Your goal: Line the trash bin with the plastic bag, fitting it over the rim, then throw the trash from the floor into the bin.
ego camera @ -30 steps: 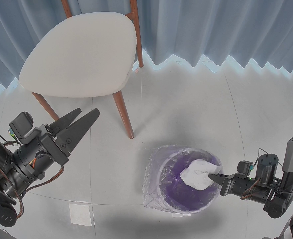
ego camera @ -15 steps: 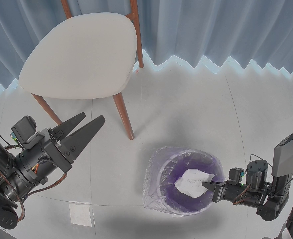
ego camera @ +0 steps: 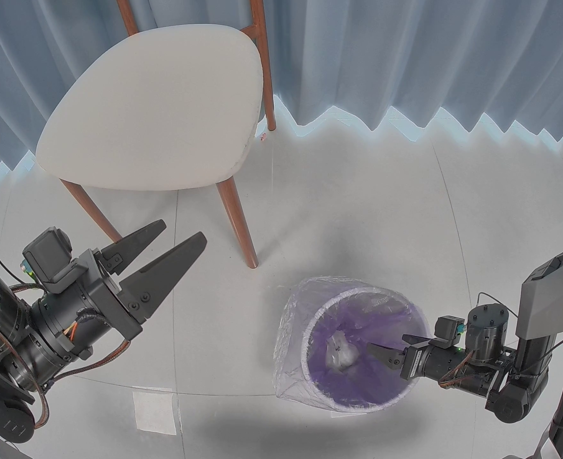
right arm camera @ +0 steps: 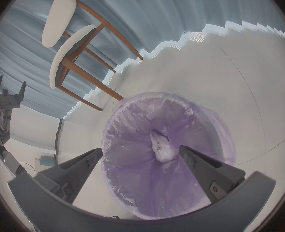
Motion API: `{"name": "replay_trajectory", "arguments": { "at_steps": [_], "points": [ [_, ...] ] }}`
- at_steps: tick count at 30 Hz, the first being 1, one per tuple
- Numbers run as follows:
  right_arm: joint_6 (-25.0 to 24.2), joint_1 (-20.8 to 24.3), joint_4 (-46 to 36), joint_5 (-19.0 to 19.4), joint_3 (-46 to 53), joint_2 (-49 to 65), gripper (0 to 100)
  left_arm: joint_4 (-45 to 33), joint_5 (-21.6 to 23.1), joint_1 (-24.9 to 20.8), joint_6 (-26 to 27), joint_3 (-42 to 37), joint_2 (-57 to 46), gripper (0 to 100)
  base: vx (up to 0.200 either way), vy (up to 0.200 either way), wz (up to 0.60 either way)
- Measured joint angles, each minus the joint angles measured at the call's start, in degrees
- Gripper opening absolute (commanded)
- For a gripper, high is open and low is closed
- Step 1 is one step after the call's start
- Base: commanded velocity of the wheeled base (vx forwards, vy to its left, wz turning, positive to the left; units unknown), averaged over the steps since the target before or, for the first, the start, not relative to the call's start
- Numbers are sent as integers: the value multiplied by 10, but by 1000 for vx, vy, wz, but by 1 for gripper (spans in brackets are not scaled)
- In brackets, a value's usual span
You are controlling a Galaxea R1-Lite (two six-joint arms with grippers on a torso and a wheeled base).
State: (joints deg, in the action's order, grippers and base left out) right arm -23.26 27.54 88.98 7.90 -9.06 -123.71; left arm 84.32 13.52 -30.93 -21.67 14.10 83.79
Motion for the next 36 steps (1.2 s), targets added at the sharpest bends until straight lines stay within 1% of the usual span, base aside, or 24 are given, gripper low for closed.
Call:
{"name": "replay_trajectory", "arguments": {
  "at_steps": [4, 8, 13, 16, 21, 27, 29, 30, 32, 36],
  "points": [
    [-1, -1, 0, -1, 1, 11, 100, 0, 0, -4, 9, -1, -1, 100, 0, 0, 0],
    [0, -3, -1, -3, 3, 49, 100, 6, 0, -16, 44, -5, -5, 100, 0, 0, 0],
    [10, -17, -1, -13, 4, 142, 100, 9, -2, -41, 84, -14, -21, 100, 0, 0, 0],
    [30, -34, -27, -20, 8, 213, 100, 3, -8, -50, 98, -22, -41, 100, 0, 0, 0],
    [61, -75, -117, -31, 16, 345, 100, -33, -21, -42, 108, -40, -96, 100, 0, 0, 0],
    [87, -133, -271, -45, 17, 512, 100, -120, -31, -4, 113, -63, -195, 100, 0, 0, 0],
    [95, -153, -340, -49, 13, 581, 100, -173, -33, 17, 113, -70, -244, 100, 0, 0, 0],
    [97, -156, -357, -50, 13, 598, 100, -188, -34, 22, 112, -72, -257, 100, 0, 0, 0],
    [104, -169, -417, -53, 9, 654, 100, -243, -35, 41, 112, -76, -302, 100, 0, 0, 0],
    [120, -188, -540, -58, 3, 770, 100, -380, -38, 85, 112, -78, -403, 100, 0, 0, 0]
  ]
}}
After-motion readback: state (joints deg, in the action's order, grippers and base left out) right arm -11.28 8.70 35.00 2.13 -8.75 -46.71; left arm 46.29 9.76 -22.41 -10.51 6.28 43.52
